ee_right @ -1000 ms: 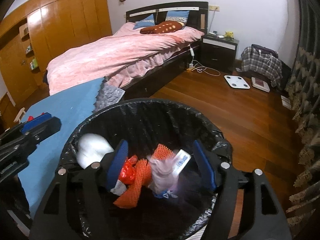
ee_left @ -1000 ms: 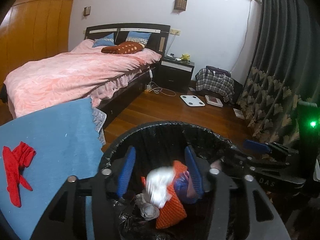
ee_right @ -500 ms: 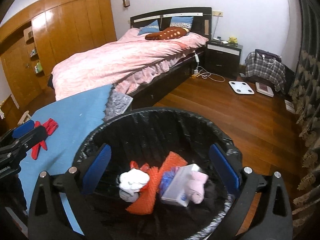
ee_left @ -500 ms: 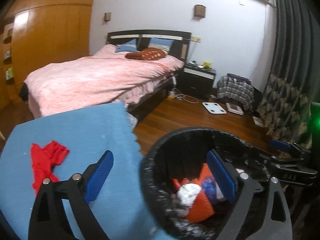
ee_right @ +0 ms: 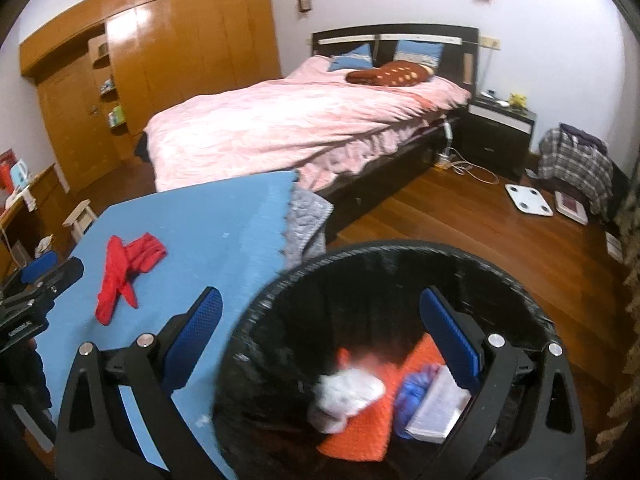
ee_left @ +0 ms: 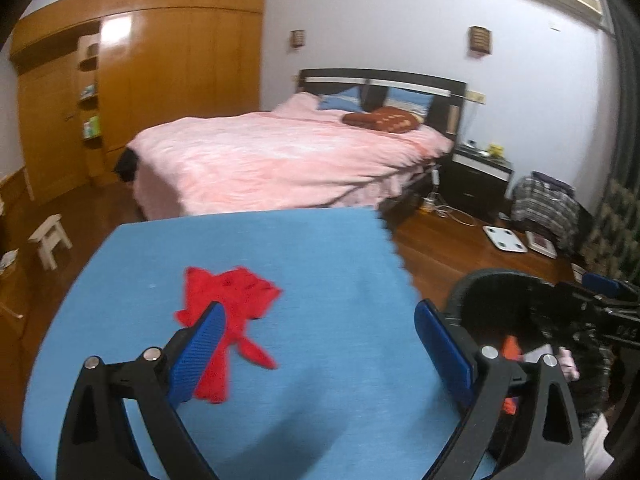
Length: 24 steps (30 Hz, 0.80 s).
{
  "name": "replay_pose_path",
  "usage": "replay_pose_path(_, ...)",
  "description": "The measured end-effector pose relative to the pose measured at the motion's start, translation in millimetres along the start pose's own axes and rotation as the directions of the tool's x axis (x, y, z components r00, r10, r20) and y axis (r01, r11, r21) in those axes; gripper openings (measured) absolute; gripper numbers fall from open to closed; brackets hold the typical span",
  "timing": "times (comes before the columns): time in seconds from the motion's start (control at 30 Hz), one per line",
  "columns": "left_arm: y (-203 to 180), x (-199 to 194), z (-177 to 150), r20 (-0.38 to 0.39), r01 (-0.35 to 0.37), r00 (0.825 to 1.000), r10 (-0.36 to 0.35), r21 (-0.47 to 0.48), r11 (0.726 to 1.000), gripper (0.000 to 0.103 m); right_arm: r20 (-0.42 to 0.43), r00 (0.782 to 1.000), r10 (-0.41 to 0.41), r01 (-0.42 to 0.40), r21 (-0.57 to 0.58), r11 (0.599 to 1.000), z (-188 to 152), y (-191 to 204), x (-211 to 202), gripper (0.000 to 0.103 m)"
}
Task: Collect trash
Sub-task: 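Move both open tools back over the two red cloths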
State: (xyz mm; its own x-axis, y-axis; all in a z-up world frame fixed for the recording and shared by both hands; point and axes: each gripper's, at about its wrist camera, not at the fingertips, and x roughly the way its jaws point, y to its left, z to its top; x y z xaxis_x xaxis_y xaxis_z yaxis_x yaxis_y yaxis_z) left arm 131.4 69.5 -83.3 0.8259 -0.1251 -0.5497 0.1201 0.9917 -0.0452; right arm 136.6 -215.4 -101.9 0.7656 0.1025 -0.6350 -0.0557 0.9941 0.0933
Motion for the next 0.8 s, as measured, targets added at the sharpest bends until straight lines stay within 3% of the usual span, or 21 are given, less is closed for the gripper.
replay_pose_path(0.37,70,16,-15,-0.026,-0.128,0.992,0.127,-0.079,0.989,0.091,-0.011,0.995,0.100,-0.101,-0.080,0.992,20,78,47,0.096)
replay_pose_path(0.8,106,72,-26,-0.103,-0.136,0.987,0.123,-0.126,0.983,0.076,-0.068,0.992,0.107,-0.113,-0.101,0.988,20,119,105,0.096)
